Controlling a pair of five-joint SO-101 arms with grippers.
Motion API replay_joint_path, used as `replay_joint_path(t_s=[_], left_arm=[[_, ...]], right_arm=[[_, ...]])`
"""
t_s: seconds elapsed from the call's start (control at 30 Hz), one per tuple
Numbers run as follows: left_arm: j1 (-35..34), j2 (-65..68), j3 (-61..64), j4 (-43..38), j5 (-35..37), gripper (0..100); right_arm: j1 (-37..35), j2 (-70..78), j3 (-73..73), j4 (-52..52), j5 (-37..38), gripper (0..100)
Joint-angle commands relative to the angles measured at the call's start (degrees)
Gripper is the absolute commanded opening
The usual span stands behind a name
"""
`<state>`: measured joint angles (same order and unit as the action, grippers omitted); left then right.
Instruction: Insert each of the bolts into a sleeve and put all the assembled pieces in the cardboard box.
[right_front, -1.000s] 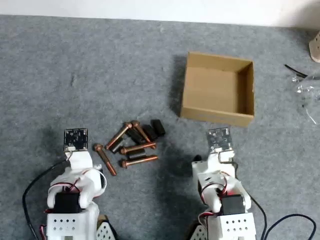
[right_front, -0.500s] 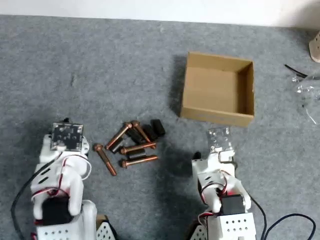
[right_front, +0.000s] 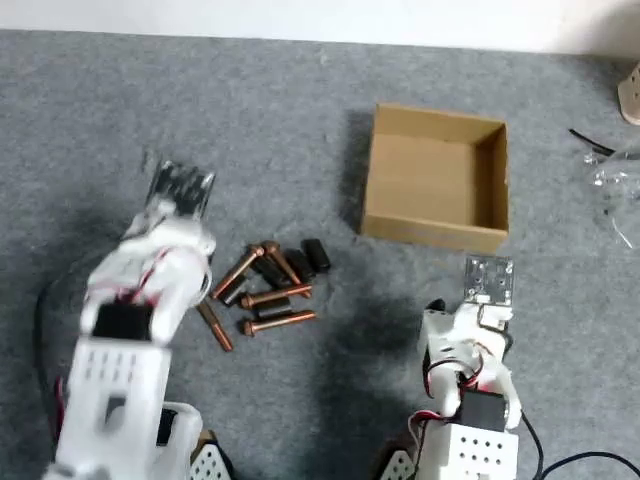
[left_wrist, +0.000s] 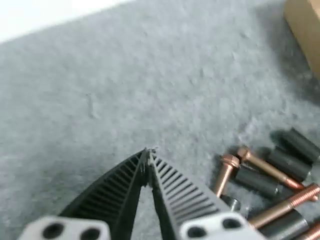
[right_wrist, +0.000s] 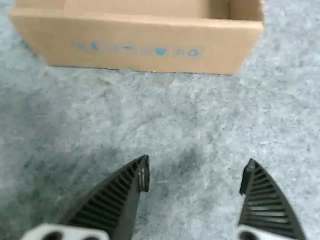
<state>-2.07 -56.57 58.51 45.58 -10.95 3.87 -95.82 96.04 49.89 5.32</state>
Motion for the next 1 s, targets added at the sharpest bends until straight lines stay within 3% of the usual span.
replay_joint_path(t_s=[0.0, 0.13, 0.27, 0.4, 0.57, 0.7, 0.97], left_arm=[[1.8, 22.81, -11.3, -1.41, 3.08, 1], [1.54, 36.53, -16.13, -1.49, 9.93, 1], [0.84, 42.59, -17.36, -2.2, 10.81, 1], [-0.4, 43.91, -12.7, -8.35, 10.99, 1], [-2.15, 40.66, -10.68, -8.79, 10.99, 1], [-3.38, 39.16, -8.92, -10.11, 10.99, 1], [-4.26, 38.55, -8.48, -11.16, 10.99, 1]], right_arm=[[1.71, -0.57, 6.81, -1.89, -0.09, 27.4], [4.44, -0.48, 6.64, -1.8, 0.0, 27.4], [6.11, -0.48, 6.46, 2.33, 5.71, 27.4], [5.41, -0.22, 2.95, 5.93, 9.23, 27.4], [-9.36, 2.07, -4.35, 8.48, 9.05, 27.4], [-20.97, 15.87, -18.24, 9.45, 8.97, 27.4], [-28.88, 55.43, -48.4, 6.2, 4.48, 27.4]])
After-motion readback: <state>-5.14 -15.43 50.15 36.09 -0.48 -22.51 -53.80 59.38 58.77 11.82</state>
